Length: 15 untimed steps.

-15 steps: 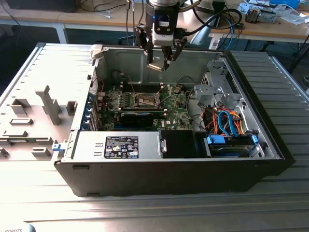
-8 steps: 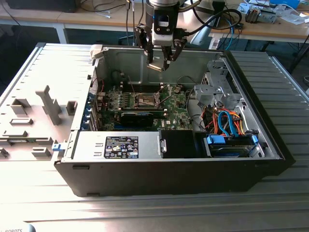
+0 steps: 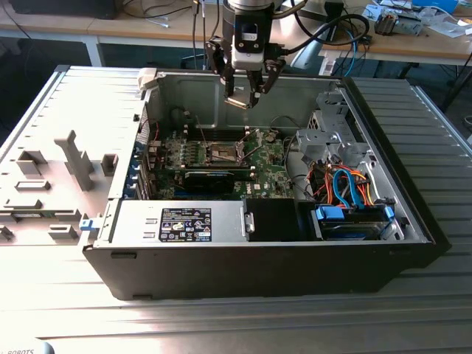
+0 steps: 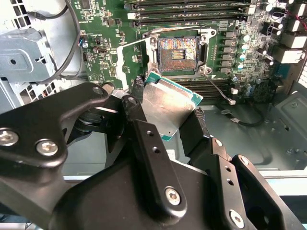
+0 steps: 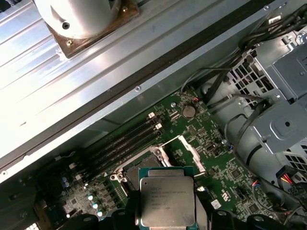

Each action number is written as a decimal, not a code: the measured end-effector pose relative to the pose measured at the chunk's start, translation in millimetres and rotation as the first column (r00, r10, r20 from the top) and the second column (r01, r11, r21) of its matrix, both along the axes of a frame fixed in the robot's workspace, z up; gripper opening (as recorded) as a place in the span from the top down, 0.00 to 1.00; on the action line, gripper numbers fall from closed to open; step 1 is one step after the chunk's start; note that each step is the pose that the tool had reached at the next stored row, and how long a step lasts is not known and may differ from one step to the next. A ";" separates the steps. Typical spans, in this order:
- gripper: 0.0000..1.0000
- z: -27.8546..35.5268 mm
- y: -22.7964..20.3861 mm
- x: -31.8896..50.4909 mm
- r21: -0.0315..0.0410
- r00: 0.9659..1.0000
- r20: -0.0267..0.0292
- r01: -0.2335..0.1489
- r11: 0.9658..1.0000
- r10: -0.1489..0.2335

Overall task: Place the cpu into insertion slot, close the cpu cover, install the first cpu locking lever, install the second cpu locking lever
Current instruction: 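Place the cpu into insertion slot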

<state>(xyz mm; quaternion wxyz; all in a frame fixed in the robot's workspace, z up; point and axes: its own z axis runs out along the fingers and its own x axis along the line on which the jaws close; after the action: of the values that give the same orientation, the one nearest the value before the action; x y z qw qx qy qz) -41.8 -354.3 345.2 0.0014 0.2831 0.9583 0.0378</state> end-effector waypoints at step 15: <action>0.46 -0.3 0.0 0.0 0.000 1.000 0.000 0.012 1.000 -0.012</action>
<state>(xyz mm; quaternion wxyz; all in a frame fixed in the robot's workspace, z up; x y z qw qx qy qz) -41.9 -354.3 344.9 0.0016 0.2890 0.9566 0.0378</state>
